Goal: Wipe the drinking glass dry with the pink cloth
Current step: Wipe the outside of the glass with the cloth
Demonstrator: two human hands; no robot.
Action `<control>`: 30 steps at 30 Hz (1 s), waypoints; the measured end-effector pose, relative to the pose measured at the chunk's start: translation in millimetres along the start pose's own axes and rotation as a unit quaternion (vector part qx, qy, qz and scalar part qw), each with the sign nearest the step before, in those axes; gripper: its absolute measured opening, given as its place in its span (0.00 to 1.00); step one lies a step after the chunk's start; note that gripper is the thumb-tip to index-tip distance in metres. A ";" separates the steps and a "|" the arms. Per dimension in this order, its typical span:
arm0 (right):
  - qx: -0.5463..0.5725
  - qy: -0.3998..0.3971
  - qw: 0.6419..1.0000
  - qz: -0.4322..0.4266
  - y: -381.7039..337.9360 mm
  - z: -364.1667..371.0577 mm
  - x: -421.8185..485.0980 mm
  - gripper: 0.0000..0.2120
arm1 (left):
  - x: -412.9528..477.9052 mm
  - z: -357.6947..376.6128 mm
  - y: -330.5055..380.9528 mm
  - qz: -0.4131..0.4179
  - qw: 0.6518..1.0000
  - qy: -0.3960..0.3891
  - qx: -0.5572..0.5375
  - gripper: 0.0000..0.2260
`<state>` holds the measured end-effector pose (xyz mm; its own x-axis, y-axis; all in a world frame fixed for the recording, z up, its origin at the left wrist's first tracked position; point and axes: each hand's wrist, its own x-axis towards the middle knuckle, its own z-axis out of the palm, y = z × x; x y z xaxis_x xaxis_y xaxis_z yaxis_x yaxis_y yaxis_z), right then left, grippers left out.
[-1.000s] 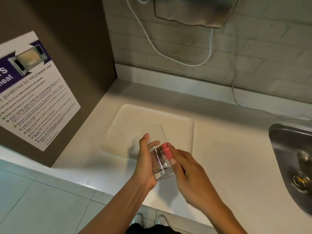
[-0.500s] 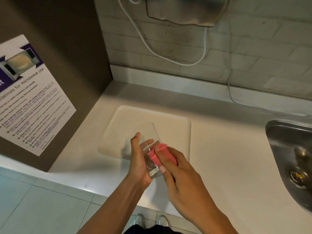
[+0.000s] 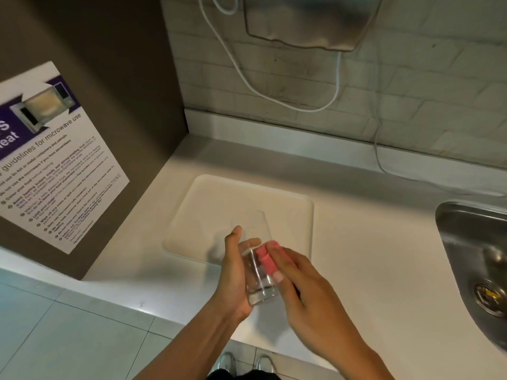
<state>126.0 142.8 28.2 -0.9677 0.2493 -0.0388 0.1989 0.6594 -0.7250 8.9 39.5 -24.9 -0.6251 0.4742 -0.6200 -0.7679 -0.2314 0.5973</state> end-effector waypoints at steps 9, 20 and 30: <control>-0.028 0.041 0.999 0.003 -10.9 -24.7 48.2 0.21 | -8.7 9.9 -13.8 -0.023 0.999 -0.036 -0.013 0.36; -0.043 0.070 0.996 -0.027 -13.4 -20.6 36.2 0.22 | -14.7 10.2 -16.2 0.022 0.998 -0.063 -0.013 0.33; -0.078 0.068 0.995 -0.015 0.9 -26.3 32.8 0.22 | -11.4 9.6 -6.2 0.058 0.994 0.007 0.087 0.27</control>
<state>98.5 170.2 44.3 -0.9457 0.3144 0.0821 0.2021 0.7669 -0.6092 22.1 43.7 -16.7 -0.7109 0.4415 -0.5475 -0.6551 -0.1323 0.7438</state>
